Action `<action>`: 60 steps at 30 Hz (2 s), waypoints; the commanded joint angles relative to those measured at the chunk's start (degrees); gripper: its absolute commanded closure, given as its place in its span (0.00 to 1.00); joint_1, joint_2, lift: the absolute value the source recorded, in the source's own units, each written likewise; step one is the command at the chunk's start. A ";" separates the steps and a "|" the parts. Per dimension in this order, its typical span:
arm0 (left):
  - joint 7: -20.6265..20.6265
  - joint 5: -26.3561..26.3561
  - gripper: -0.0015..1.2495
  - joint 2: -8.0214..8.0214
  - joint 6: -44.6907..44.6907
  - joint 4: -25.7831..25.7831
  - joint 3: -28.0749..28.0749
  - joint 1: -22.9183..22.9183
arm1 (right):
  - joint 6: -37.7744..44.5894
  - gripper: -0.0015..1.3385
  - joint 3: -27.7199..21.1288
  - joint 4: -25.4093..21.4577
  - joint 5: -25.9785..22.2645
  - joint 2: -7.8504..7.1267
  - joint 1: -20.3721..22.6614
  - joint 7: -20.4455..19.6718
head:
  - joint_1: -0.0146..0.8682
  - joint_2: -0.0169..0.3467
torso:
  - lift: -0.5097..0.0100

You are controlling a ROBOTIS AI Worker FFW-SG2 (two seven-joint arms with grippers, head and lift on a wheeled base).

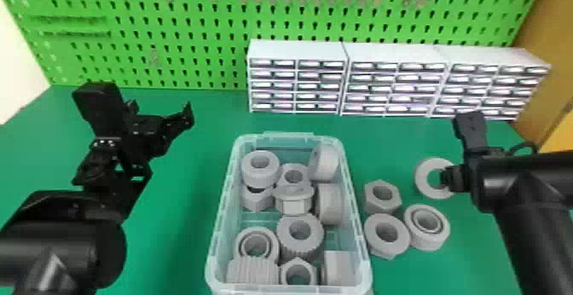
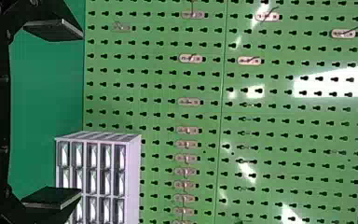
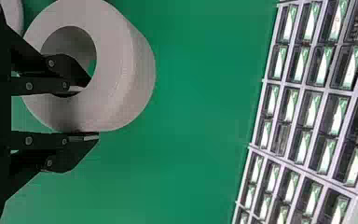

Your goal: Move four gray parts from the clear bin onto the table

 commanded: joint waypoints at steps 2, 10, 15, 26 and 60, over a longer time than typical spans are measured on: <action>-0.01 0.00 0.09 0.00 0.09 0.00 -0.11 0.00 | -2.65 0.79 -1.08 4.41 -0.12 1.06 -1.29 0.00 | 0.79 0.12 | 0.89; -0.01 0.00 0.09 0.00 0.18 0.00 -0.19 0.00 | -3.44 0.79 -0.29 6.87 0.14 1.50 -1.90 -0.08 | 0.79 0.12 | 0.89; -0.01 0.00 0.09 0.00 0.18 0.00 -0.28 0.00 | -3.53 0.79 -0.03 7.84 0.32 1.59 -1.99 -0.08 | 0.79 0.12 | 0.89; 0.08 0.00 0.09 0.00 0.18 0.00 -0.28 -0.09 | -3.53 0.79 0.24 8.54 0.76 1.68 -1.90 -0.08 | 0.79 0.12 | 0.89; -0.01 0.00 0.09 0.00 0.18 0.09 -0.28 -0.09 | -3.97 0.55 3.58 8.89 3.92 1.42 -1.72 0.00 | 0.79 0.12 | 0.89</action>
